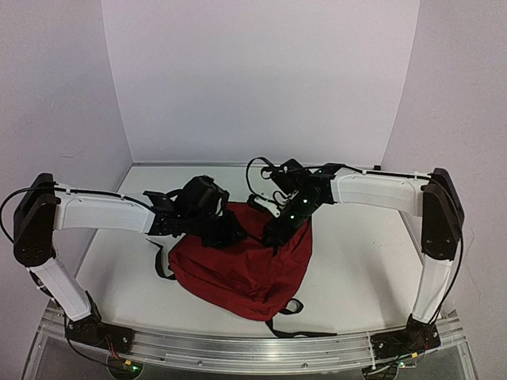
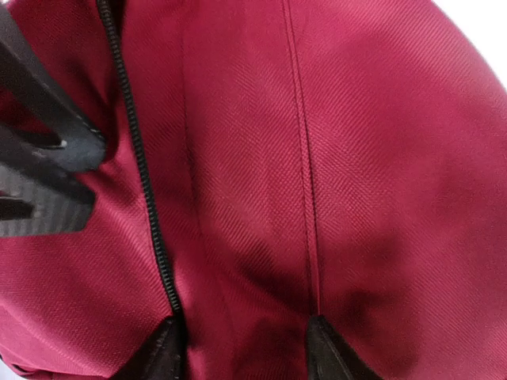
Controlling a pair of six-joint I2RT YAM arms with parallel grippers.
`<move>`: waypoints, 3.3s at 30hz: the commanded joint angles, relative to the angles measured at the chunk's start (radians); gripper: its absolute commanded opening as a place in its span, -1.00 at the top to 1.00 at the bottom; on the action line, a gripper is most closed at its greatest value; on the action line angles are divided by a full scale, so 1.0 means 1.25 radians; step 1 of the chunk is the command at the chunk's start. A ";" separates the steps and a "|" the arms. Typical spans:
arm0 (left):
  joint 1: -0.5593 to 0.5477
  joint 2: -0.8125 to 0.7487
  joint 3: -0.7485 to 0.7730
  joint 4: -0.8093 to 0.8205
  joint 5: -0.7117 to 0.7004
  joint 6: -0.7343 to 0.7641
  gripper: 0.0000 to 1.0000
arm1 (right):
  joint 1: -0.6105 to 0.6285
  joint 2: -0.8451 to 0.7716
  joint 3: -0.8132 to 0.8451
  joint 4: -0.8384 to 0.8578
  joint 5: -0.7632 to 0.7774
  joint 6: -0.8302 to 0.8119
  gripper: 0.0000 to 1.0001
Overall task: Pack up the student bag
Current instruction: Zip the student bag at the center of the board.
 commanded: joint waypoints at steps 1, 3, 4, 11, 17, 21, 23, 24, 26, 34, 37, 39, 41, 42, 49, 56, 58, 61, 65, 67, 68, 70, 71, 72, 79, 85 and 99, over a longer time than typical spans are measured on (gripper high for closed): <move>0.009 0.025 -0.032 -0.118 -0.039 -0.015 0.53 | 0.002 -0.049 0.025 -0.022 0.107 -0.013 0.13; 0.009 0.034 -0.029 -0.120 -0.040 -0.015 0.54 | 0.002 -0.054 0.042 -0.007 0.137 -0.003 0.26; 0.009 0.037 -0.025 -0.123 -0.043 -0.013 0.54 | 0.002 -0.056 0.050 -0.001 0.149 -0.001 0.34; 0.033 0.064 0.016 -0.153 -0.071 0.010 0.58 | 0.000 -0.081 0.085 0.007 0.162 0.005 1.00; 0.077 0.067 0.012 -0.135 -0.043 0.032 0.62 | -0.008 -0.119 0.076 0.006 0.112 0.025 1.00; 0.097 0.083 0.020 -0.115 -0.019 0.050 0.61 | -0.012 -0.119 0.053 0.005 0.059 0.040 0.88; 0.106 0.098 0.035 -0.118 -0.021 0.067 0.60 | -0.025 -0.121 0.030 0.005 0.008 0.055 0.43; 0.112 0.097 0.036 -0.115 -0.021 0.077 0.58 | -0.034 -0.124 0.016 0.005 -0.022 0.066 0.33; 0.117 0.072 0.029 -0.089 -0.022 0.113 0.52 | -0.057 -0.133 -0.006 0.005 -0.071 0.085 0.26; 0.020 -0.061 0.089 -0.161 -0.023 0.372 0.07 | -0.218 -0.183 -0.115 0.016 -0.334 0.144 0.24; -0.033 -0.027 0.172 -0.272 -0.055 0.444 -0.02 | -0.240 -0.190 -0.163 0.045 -0.407 0.191 0.23; -0.071 0.004 0.226 -0.343 -0.094 0.480 -0.06 | -0.241 -0.201 -0.200 0.084 -0.436 0.221 0.20; -0.109 0.049 0.292 -0.403 -0.132 0.519 -0.07 | -0.241 -0.206 -0.229 0.117 -0.448 0.247 0.14; -0.123 0.076 0.332 -0.429 -0.149 0.535 -0.07 | -0.242 -0.204 -0.237 0.124 -0.449 0.254 0.11; -0.188 0.208 0.501 -0.555 -0.217 0.592 -0.05 | -0.262 -0.194 -0.255 0.150 -0.462 0.290 0.08; -0.194 0.262 0.574 -0.596 -0.263 0.609 -0.01 | -0.268 -0.197 -0.260 0.153 -0.458 0.291 0.07; -0.194 0.278 0.589 -0.603 -0.264 0.614 0.05 | -0.269 -0.196 -0.260 0.153 -0.456 0.291 0.07; -0.194 0.300 0.612 -0.613 -0.269 0.624 0.19 | -0.271 -0.194 -0.259 0.153 -0.455 0.291 0.06; -0.194 0.324 0.639 -0.623 -0.272 0.631 0.41 | -0.272 -0.192 -0.257 0.153 -0.455 0.292 0.07; -0.193 0.331 0.647 -0.625 -0.278 0.632 0.52 | -0.272 -0.192 -0.257 0.153 -0.455 0.292 0.07; -0.193 0.333 0.649 -0.625 -0.279 0.633 0.56 | -0.273 -0.192 -0.257 0.153 -0.456 0.292 0.06; -0.193 0.337 0.655 -0.625 -0.280 0.635 0.64 | -0.271 -0.192 -0.257 0.153 -0.457 0.294 0.06; -0.193 0.340 0.659 -0.625 -0.281 0.637 0.66 | -0.273 -0.191 -0.257 0.153 -0.458 0.294 0.06; -0.193 0.343 0.662 -0.627 -0.283 0.636 0.69 | -0.273 -0.190 -0.256 0.153 -0.458 0.294 0.06; -0.193 0.318 0.657 -0.611 -0.323 0.609 0.99 | -0.272 -0.186 -0.256 0.155 -0.458 0.294 0.05; -0.139 0.198 0.549 -0.517 -0.277 0.529 1.00 | -0.272 -0.181 -0.252 0.165 -0.473 0.298 -0.16; -0.005 0.060 0.323 -0.334 -0.072 0.399 0.99 | -0.235 -0.137 -0.211 0.183 -0.495 0.315 -0.21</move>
